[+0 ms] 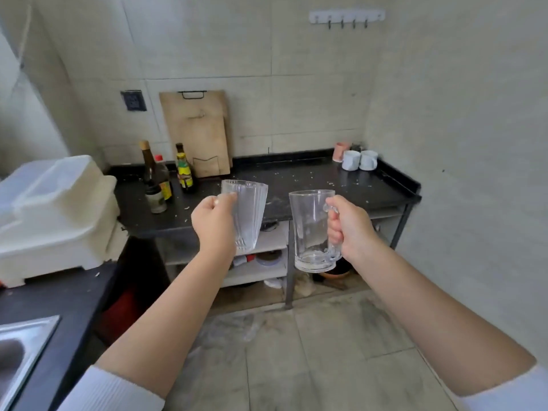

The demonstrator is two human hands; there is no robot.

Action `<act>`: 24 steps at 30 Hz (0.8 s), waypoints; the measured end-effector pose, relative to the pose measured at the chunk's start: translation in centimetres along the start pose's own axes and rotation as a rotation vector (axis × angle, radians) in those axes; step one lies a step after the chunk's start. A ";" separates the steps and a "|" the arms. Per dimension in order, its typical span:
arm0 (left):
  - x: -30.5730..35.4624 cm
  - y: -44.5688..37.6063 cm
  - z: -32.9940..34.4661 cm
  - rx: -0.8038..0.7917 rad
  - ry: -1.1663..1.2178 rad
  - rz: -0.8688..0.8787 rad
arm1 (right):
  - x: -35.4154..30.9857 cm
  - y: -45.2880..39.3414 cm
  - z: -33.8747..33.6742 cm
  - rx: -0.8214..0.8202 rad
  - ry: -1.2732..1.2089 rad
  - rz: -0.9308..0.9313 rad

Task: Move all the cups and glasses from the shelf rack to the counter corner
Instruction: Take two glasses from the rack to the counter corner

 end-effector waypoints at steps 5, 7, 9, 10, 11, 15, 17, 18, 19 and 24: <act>-3.6 -5.1 7.6 -0.116 -0.074 -0.064 | -2.3 -7.6 0.1 0.113 0.056 -0.013; -5.3 -6.9 11.0 -0.163 -0.106 -0.089 | -2.8 -10.7 -0.4 0.170 0.076 -0.012; -7.0 -8.3 14.4 -0.224 -0.153 -0.107 | -2.7 -13.8 -1.2 0.225 0.116 -0.004; -7.8 -8.9 16.0 -0.253 -0.191 -0.115 | -2.7 -15.3 -1.7 0.252 0.154 -0.006; -8.7 -9.5 17.5 -0.276 -0.237 -0.122 | -2.6 -16.8 -2.1 0.273 0.200 -0.014; -12.5 -11.4 23.4 -0.381 -0.415 -0.178 | -2.5 -22.8 -3.7 0.307 0.381 -0.028; -14.4 -12.6 26.4 -0.426 -0.469 -0.223 | -2.5 -26.2 -4.8 0.318 0.422 -0.008; -15.3 -13.2 27.9 -0.439 -0.480 -0.258 | -2.5 -27.8 -5.4 0.328 0.432 0.008; -16.1 -13.9 29.7 -0.455 -0.480 -0.295 | -2.6 -29.8 -6.1 0.337 0.435 0.022; -18.3 -16.4 39.4 -0.501 -0.554 -0.392 | -4.7 -40.0 -8.3 0.308 0.572 -0.003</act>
Point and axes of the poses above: each hand's wrist, its own y-axis away from the middle knuckle, its own z-axis out of the palm, x = y × z, the point moved 7 cm from there along -y, towards the middle knuckle, and after that the axes turned 8 degrees about x, right-handed, at the moved point
